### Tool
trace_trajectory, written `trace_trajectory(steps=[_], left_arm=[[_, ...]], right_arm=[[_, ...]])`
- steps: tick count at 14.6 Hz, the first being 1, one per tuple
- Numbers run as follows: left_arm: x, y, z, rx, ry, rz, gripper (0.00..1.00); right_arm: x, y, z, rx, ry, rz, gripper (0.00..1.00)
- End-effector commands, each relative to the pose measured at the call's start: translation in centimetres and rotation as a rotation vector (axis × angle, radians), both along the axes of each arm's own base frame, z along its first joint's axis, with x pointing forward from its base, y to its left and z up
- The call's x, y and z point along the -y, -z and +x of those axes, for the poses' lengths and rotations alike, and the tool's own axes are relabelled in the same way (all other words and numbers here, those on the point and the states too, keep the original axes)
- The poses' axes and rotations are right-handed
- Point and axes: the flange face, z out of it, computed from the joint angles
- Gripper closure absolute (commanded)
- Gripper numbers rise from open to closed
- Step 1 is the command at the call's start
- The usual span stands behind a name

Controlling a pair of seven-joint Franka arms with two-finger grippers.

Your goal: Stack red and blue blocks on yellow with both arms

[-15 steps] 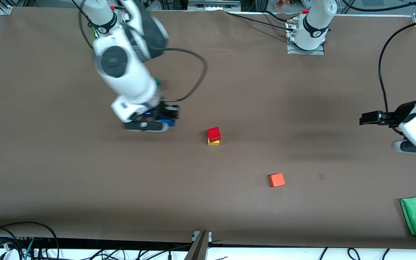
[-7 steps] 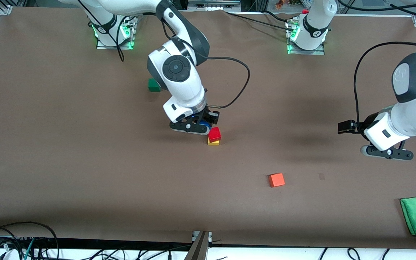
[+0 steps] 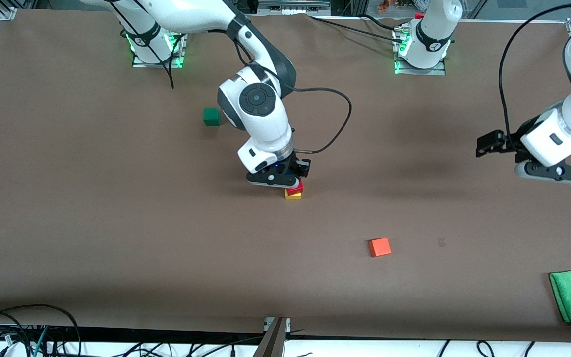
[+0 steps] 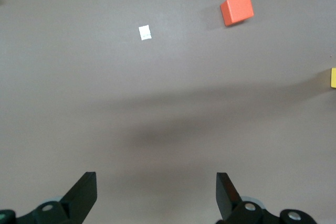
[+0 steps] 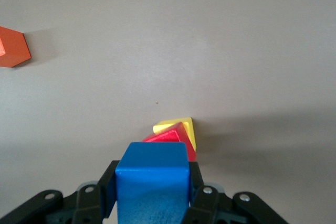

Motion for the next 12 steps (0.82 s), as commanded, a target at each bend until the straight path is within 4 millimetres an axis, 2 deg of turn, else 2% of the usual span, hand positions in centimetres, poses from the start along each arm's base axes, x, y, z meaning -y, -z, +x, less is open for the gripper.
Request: trace_trajectory(steps=[1,5,9,12], left_arm=[[-0.1,-0.7,-1.4,0.006,0.012,0.019,0.00],[-0.1,-4.0,-3.2,-0.028,0.013,0.017,0.00],[-0.3,-9.0,-4.5,0.022,0.004,0.010,0.00],[-0.1,-8.5,-4.2,0.034,-0.081,0.008,0.00]], right_arm=[[-1.1,0.3,0.0,0.051,-0.021,-0.018,0.63],[-0.9,0.1,0.1,0.055,-0.030,-0.032,0.62],[-1.0,-0.1,0.0,0.073,-0.049,-0.054,0.60],[-1.2,0.1,-0.3,0.073,-0.054,-0.059,0.60]])
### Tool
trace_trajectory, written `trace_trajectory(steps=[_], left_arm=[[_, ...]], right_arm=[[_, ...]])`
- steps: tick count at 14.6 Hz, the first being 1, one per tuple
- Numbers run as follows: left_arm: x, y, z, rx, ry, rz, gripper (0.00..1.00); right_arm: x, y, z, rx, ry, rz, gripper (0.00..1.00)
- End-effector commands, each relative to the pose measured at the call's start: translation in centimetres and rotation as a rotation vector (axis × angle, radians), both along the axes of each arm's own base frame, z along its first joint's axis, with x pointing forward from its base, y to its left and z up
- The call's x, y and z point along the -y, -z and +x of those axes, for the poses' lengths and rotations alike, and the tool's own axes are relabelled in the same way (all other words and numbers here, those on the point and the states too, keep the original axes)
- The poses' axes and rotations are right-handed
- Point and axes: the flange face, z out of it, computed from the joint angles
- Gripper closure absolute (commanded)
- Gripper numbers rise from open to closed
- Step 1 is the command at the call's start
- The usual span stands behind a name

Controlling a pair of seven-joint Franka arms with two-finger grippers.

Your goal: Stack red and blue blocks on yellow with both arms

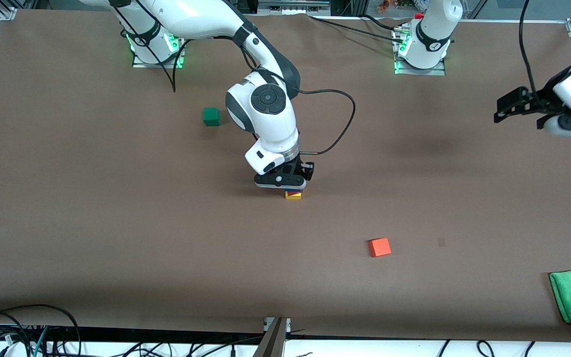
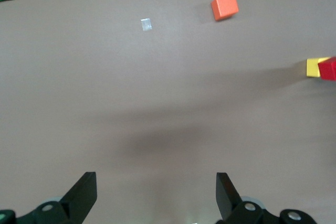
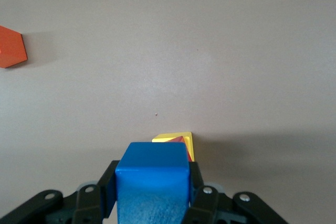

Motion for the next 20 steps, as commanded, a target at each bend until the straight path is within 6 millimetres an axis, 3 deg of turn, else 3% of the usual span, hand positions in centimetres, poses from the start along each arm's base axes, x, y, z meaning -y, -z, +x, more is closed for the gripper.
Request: trace_trajectory(steps=[1,6,10,13,15,19,20], left_arm=[[0.4,1.0,0.6,0.022,-0.042,0.012,0.00],[1.7,3.7,2.8,0.046,-0.028,0.013,0.00],[2.0,3.0,3.7,0.063,-0.059,0.016,0.00],[1.3,0.8,3.7,0.097,-0.072,0.017,0.00],[0.6,1.2,3.7,0.089,-0.085,0.015,0.00],[3.8,2.9,4.2,0.154,-0.100,0.004,0.00],[3.8,2.8,4.1,0.166,-0.110,0.012,0.00]], right_arm=[[-0.5,-0.6,-0.2,0.019,-0.014,-0.019,0.60],[-0.5,-0.4,-0.5,0.003,-0.016,-0.036,0.55],[-0.5,-0.2,-0.5,0.005,-0.020,-0.042,0.55],[-0.5,0.1,-0.5,0.004,-0.023,-0.046,0.55],[-0.4,0.3,-0.4,0.003,-0.018,-0.045,0.53],[-0.5,0.9,-0.5,-0.002,-0.017,-0.048,0.51],[-0.5,1.4,-0.5,-0.005,-0.015,-0.051,0.49]])
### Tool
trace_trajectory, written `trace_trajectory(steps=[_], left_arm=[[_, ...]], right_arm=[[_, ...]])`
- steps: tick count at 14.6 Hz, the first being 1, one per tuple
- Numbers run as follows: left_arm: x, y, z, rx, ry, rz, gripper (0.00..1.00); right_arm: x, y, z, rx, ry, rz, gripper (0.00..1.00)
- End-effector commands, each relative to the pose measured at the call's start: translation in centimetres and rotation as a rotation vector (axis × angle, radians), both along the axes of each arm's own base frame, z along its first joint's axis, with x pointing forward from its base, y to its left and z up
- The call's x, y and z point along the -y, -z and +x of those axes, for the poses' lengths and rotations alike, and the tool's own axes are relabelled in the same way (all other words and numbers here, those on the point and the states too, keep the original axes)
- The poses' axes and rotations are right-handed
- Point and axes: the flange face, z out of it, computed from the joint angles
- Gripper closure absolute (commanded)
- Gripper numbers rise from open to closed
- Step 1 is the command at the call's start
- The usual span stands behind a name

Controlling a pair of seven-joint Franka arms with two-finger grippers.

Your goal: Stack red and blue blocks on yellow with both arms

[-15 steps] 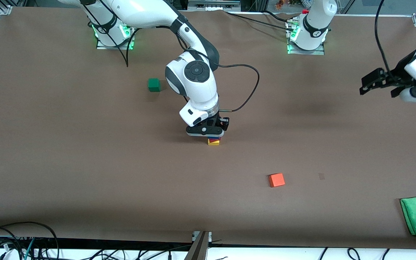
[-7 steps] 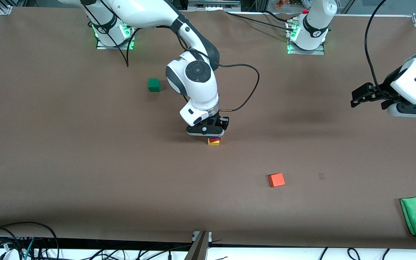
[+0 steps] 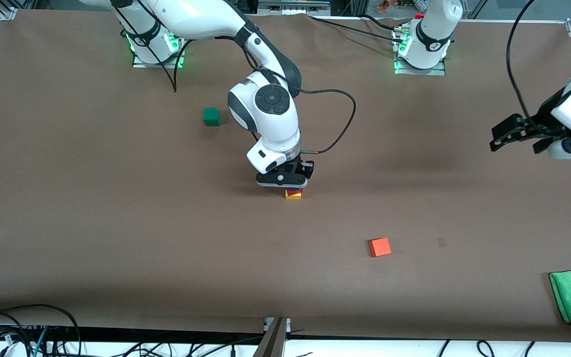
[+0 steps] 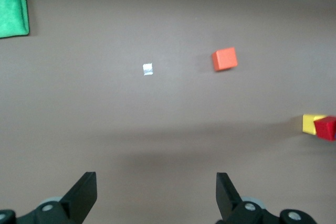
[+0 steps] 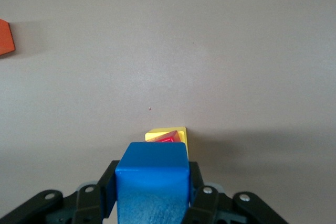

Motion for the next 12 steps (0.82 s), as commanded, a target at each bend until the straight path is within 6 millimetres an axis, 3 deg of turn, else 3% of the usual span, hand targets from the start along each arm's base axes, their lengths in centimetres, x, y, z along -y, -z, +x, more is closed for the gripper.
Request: trace_trajectory(steps=[1,2,4,6,10,12], left_arm=[[1.3,0.0,-0.3,0.035,-0.024,0.012,0.00],[1.2,-0.4,-0.6,0.033,-0.022,0.014,0.00],[-0.7,-0.6,-0.7,0.018,0.010,0.024,0.00],[-2.1,-1.0,-1.1,-0.020,0.054,0.025,0.00],[-1.7,-0.7,-1.0,-0.031,0.061,0.025,0.00],[-1.5,-0.4,-1.0,-0.037,0.070,0.027,0.00]], right_arm=[[-0.3,1.1,0.0,0.004,0.000,-0.023,0.49],[-0.3,1.2,0.0,0.004,0.000,-0.024,0.49],[-0.3,1.2,0.0,0.006,-0.005,-0.026,0.47],[-0.3,0.8,0.1,0.011,-0.008,-0.023,0.40],[-0.3,0.6,0.1,0.013,-0.007,-0.020,0.37],[-0.4,0.4,0.1,0.015,-0.008,-0.018,0.26]])
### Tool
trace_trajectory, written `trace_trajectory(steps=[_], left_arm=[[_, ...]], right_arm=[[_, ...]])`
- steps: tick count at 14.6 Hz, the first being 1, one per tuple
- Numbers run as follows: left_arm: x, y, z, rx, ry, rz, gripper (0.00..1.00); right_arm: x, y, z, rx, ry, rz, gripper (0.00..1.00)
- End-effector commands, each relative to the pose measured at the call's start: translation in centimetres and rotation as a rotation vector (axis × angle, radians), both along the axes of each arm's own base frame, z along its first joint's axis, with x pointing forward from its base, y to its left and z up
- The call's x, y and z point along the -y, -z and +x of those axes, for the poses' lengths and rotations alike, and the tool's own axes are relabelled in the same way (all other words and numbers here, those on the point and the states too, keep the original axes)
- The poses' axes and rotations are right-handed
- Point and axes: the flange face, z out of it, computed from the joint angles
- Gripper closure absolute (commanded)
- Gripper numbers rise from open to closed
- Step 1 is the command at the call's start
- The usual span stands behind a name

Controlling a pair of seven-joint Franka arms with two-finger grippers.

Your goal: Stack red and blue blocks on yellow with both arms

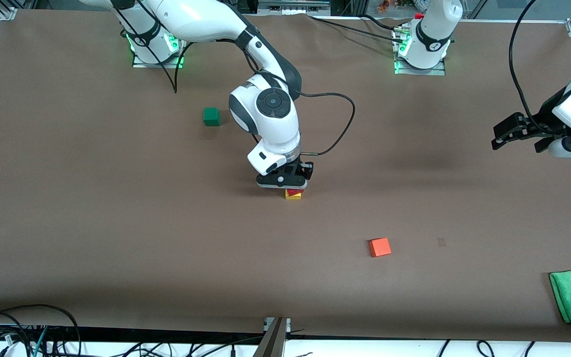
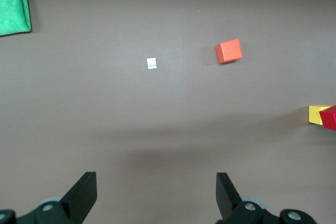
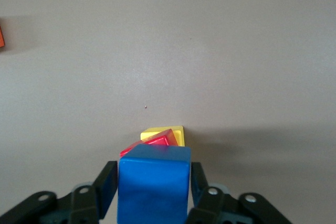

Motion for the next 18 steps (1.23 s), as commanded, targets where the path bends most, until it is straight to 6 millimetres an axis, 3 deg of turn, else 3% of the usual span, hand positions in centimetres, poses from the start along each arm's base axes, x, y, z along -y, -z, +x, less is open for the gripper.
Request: trace_trajectory(steps=[1,2,5,8,10,13,14,18], left_arm=[[-0.1,-0.1,-0.2,-0.012,0.037,0.020,0.00],[-0.9,-0.1,-0.2,-0.015,0.026,0.020,0.00],[0.2,-0.1,-0.4,-0.029,0.045,0.013,0.00],[0.7,0.1,-0.4,-0.032,0.050,0.012,0.00],[0.7,0.1,-0.4,-0.032,0.045,0.011,0.00],[1.0,0.5,-0.2,-0.040,0.047,0.015,0.00],[0.6,0.5,-0.2,-0.040,0.038,0.018,0.00],[0.3,0.1,-0.2,-0.032,0.031,0.016,0.00]], right_arm=[[-0.4,-0.6,0.2,0.022,-0.007,-0.008,0.17],[-0.4,-0.8,0.1,0.021,-0.004,-0.004,0.00],[0.3,-2.5,0.5,0.016,0.010,-0.001,0.00],[2.6,-6.8,1.7,0.024,0.040,0.003,0.00],[6.4,-9.9,3.6,0.008,0.079,-0.005,0.00],[11.6,-14.4,4.9,-0.061,0.064,-0.011,0.00],[14.5,-16.1,5.4,-0.100,0.078,-0.016,0.00],[23.4,-22.5,5.7,-0.149,0.095,0.027,0.00]])
